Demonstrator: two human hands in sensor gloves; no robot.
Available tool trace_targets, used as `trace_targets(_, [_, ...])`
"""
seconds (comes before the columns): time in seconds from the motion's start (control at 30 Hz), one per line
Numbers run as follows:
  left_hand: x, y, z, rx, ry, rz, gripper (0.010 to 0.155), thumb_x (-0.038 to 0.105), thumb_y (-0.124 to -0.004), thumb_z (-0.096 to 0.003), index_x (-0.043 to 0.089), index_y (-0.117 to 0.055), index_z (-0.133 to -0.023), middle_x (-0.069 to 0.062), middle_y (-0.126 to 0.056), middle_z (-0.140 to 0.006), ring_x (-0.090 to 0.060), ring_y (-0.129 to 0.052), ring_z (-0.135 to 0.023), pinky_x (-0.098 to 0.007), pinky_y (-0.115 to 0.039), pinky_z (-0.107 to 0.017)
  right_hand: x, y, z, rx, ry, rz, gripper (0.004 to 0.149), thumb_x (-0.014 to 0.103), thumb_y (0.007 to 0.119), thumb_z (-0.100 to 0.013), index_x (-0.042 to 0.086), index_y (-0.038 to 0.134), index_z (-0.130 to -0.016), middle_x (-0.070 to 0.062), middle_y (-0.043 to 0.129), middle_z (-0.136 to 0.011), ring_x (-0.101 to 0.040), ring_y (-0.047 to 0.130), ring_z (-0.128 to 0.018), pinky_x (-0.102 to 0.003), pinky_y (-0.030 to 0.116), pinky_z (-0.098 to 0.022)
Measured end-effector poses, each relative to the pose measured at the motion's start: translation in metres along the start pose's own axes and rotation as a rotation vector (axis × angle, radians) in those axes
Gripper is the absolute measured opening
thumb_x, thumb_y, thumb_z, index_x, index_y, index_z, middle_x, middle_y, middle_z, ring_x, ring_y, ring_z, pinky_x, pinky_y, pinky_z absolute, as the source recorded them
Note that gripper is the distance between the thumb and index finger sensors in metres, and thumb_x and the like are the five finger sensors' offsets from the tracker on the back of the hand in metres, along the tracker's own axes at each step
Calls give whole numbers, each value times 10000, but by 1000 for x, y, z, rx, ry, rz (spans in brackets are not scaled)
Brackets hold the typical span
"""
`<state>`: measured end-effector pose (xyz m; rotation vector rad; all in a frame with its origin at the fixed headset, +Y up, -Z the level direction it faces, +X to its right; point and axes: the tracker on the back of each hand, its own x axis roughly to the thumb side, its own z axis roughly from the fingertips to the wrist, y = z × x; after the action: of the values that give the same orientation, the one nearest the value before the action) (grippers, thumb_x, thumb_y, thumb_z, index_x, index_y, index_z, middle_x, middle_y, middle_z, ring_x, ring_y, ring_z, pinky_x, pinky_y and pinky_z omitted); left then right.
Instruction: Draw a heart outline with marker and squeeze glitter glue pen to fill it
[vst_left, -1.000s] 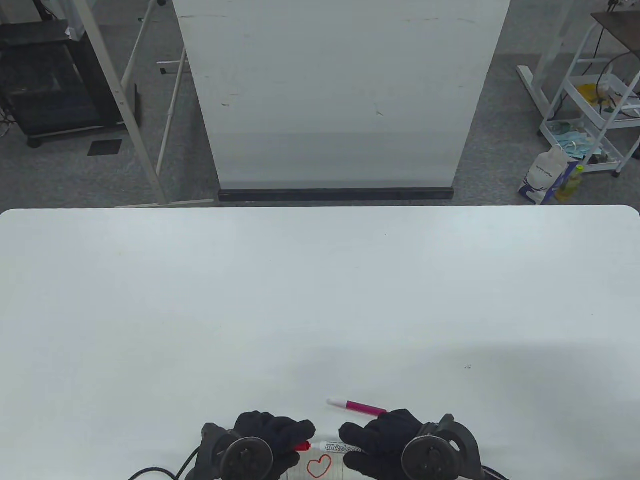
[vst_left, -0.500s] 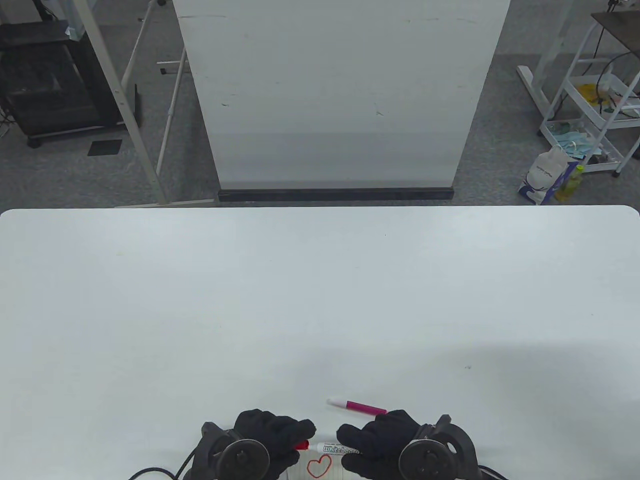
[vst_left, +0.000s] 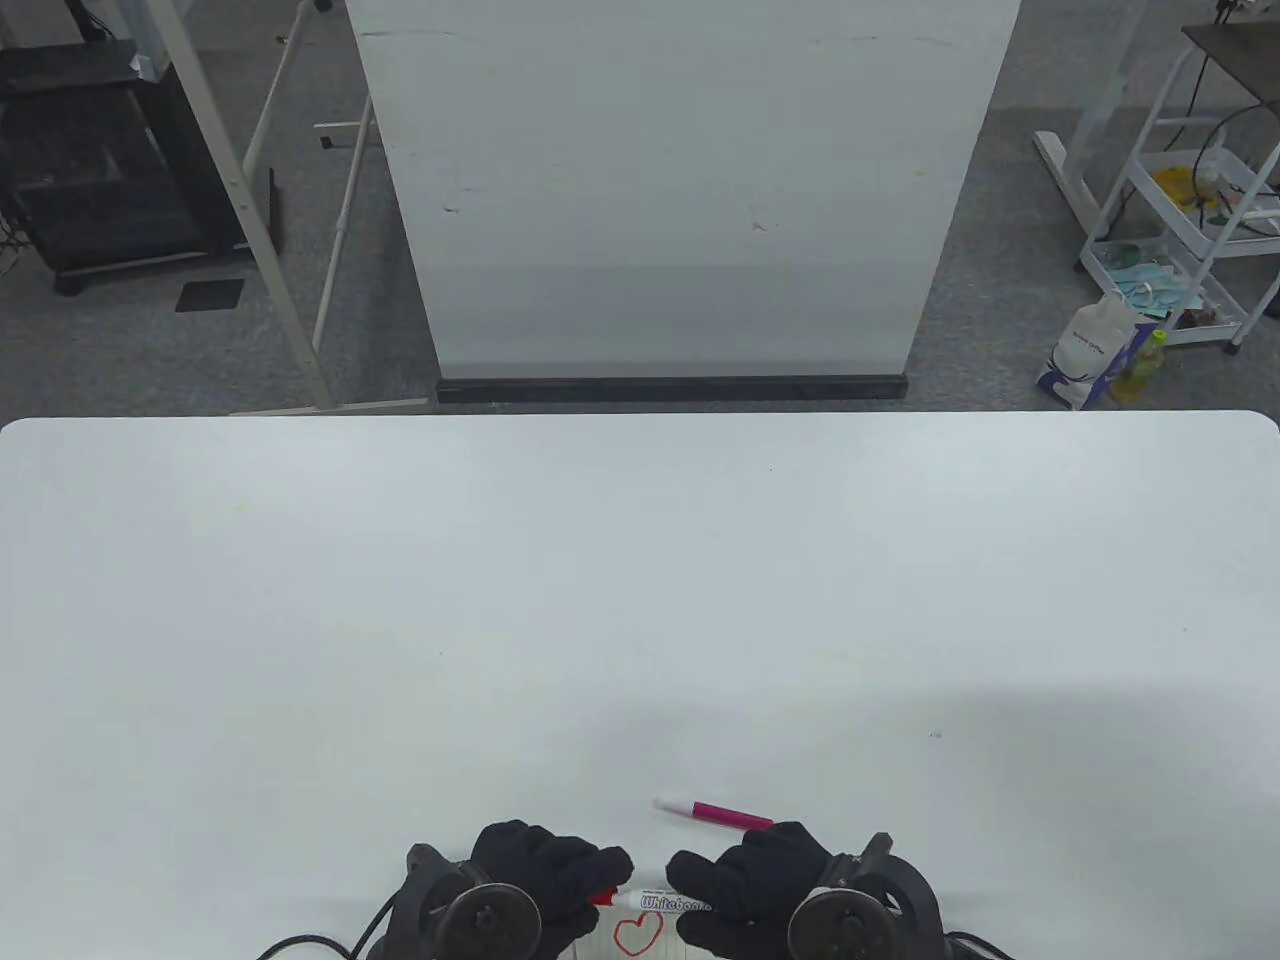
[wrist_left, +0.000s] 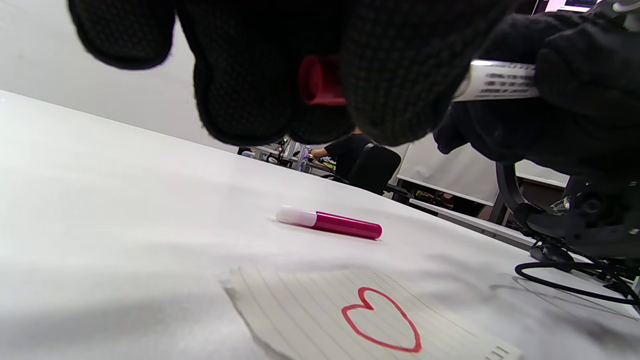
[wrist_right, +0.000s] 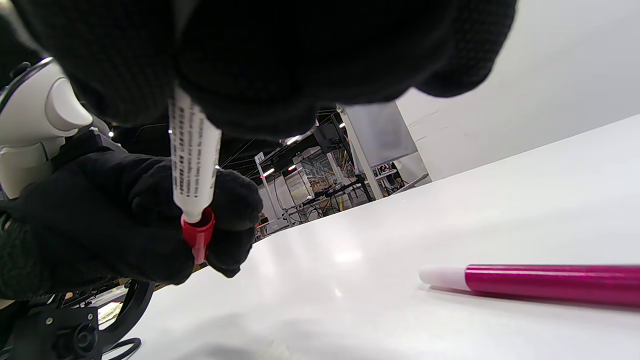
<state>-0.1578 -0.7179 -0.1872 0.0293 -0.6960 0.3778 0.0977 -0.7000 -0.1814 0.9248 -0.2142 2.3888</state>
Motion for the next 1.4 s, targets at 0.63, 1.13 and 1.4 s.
trace_targets(0.63, [8,6,3,115,-101,39,478,325,-867,-448,199,-847,-909,-92,-959,-787,-307,-980,-629,-626,-704,-610,-12,22,-5,125,29,-60,513,498,783,-383,211,882,-797,-24,1011,-433,-206,962,-285,-482,799,-495])
trace_targets(1.13, [-12,4,4,166,28,-61,460,466,-874,-447,247,-894,-851,-45,-992,-754,-330,-968,-665,-645,-676,-613,-16,26,-11,145,107,89,675,553,714,-403,190,703,-972,-110,921,-751,-295,932,-557,-535,713,-548])
trace_targets(1.4, [-55,14,10,130,303,-236,454,476,-879,-445,281,-901,-855,-66,-936,-850,-378,-897,-759,-670,-627,-634,-41,18,-12,141,218,308,709,505,825,-384,196,667,-1003,-156,824,-887,-355,872,-694,-559,675,-572])
